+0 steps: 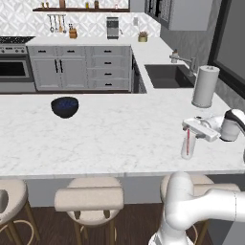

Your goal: Take a straw from the drawer in front and place it inside the glass cup on the dining counter.

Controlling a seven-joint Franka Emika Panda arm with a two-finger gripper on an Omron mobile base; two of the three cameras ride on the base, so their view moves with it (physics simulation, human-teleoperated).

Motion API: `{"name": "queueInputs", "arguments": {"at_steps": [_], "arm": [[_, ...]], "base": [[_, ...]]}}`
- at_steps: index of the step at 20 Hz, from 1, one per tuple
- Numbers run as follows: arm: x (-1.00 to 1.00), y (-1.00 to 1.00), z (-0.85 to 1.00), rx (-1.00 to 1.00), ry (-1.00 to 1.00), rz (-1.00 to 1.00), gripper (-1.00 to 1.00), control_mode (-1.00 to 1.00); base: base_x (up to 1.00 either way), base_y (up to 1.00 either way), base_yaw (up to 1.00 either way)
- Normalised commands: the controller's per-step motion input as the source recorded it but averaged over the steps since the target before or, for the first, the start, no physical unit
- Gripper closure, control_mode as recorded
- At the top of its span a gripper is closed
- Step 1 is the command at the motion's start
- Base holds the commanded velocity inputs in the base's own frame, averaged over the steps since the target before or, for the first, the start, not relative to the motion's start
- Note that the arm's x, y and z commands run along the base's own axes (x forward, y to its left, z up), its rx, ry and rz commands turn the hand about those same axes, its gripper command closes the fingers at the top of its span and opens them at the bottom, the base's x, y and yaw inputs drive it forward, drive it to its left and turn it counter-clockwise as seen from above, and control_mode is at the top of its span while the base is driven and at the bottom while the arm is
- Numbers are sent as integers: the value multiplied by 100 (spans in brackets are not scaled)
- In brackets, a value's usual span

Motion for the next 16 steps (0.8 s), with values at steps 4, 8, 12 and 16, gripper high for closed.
{"name": "queueInputs", "arguments": {"at_steps": [4, 8, 12, 16], "arm": [[-4, -10, 41, 6, -5, 0, -100, -100], [-7, -7, 65, 7, -3, 0, -100, -100], [-26, 6, 43, 1, -3, 0, -100, -100], [-39, 24, 40, 0, -1, -1, -100, -100]], "base": [[0, 0, 0], [0, 0, 0], [0, 0, 0], [0, 0, 0]]}}
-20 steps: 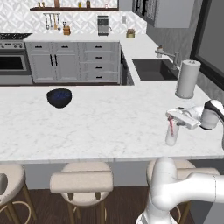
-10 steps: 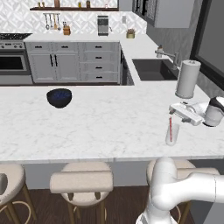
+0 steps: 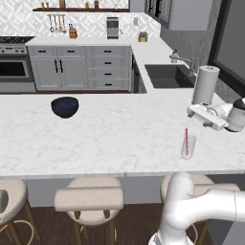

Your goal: Take a straw from the drawer in front and place it inside the glass cup on the dining counter.

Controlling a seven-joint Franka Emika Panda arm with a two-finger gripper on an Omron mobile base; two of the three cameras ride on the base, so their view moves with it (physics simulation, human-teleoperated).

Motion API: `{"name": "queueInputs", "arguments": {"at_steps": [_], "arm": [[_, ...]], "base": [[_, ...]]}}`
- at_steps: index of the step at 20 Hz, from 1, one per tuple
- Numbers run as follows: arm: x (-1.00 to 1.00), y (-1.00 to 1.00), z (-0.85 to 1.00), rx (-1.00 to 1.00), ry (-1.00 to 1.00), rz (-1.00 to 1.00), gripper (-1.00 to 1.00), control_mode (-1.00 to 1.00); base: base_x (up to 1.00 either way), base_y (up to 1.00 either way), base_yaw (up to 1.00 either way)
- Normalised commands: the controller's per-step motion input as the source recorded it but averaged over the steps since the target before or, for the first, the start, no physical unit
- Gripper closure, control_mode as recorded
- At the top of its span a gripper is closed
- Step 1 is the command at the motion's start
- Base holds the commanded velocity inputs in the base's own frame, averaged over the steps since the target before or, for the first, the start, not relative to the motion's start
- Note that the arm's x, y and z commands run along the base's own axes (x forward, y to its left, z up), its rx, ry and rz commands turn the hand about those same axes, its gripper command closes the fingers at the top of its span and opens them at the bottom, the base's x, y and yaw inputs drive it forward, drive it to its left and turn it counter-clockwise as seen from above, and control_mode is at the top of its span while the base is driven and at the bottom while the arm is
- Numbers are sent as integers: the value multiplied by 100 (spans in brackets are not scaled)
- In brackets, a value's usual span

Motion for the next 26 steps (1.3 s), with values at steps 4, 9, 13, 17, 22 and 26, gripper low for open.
{"name": "queueInputs", "arguments": {"at_steps": [4, 9, 13, 17, 22, 26], "arm": [[-48, 20, 42, 0, 0, -2, -100, -100], [-38, 24, 31, -1, 0, -2, -100, -100], [-22, 28, 22, -3, 0, -1, -100, -100], [-3, 29, 7, -3, 4, 0, -100, -100], [0, 18, 0, -3, 2, 0, -100, -100], [0, 8, 0, -3, 0, 0, -100, -100]], "base": [[0, 0, 0], [0, 0, 0], [0, 0, 0], [0, 0, 0], [0, 0, 0], [0, 0, 0]]}}
